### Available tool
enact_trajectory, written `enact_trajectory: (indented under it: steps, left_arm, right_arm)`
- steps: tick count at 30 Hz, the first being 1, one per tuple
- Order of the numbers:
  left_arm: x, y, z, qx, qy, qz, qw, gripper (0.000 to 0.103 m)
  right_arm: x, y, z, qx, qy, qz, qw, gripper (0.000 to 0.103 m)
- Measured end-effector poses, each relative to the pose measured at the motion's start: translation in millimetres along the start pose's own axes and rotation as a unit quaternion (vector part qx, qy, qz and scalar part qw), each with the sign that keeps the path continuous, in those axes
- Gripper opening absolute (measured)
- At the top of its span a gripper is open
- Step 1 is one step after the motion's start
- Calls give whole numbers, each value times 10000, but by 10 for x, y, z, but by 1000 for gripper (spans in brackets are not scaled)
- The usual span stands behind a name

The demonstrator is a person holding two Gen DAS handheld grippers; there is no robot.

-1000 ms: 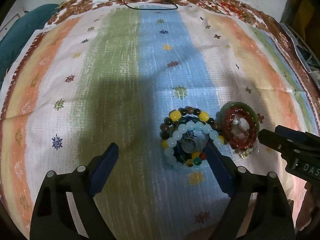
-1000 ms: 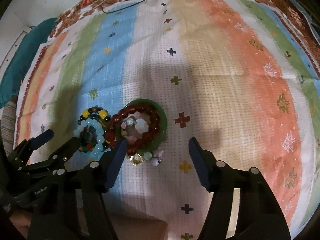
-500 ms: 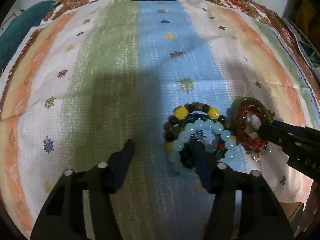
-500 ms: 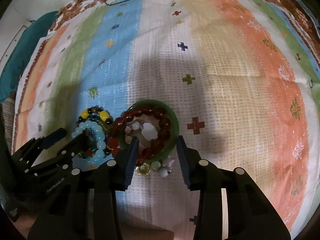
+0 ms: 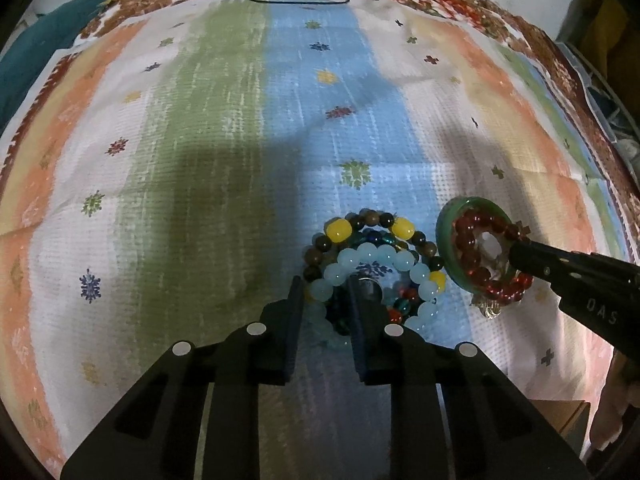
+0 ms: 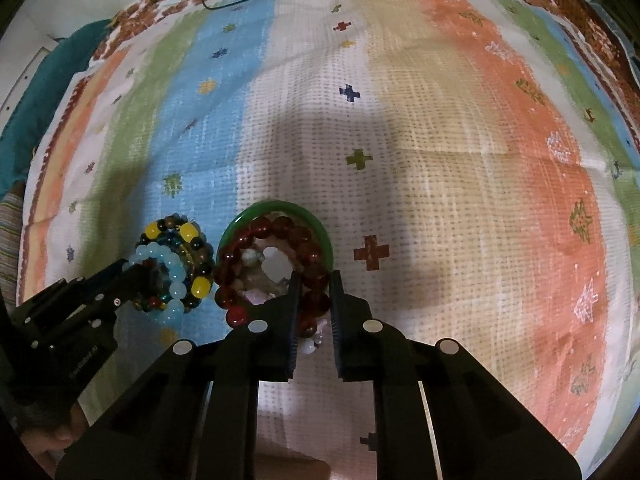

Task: Organize jewelry
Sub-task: 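Grasp the red bead bracelet with the right tool while the left tool grasps the light blue bead bracelet, then lift both held bracelets and carry them over the silver tin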

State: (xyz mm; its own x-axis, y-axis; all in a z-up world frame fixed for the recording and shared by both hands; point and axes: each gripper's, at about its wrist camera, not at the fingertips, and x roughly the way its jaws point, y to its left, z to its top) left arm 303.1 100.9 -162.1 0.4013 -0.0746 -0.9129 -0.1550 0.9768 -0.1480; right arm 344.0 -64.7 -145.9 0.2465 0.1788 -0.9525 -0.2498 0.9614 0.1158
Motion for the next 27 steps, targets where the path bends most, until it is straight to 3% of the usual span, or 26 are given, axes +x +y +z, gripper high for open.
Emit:
enact_trajectory:
  steps: [2,15,27]
  left_arm:
    - [-50,7,-1,-10,-33,-18,10000,11]
    - [-179,53,11,-32,-81,-31,10000,11]
    - [-552,-120,24,53,-384,-319,9987,11]
  right_arm:
    - [-34,4,-9,-34,-48,-22,10000,14]
    - [-215,42,-54,-213,-253,-159,9993,14]
    - [-511,105,-163,-548,-632,-326,9960,14]
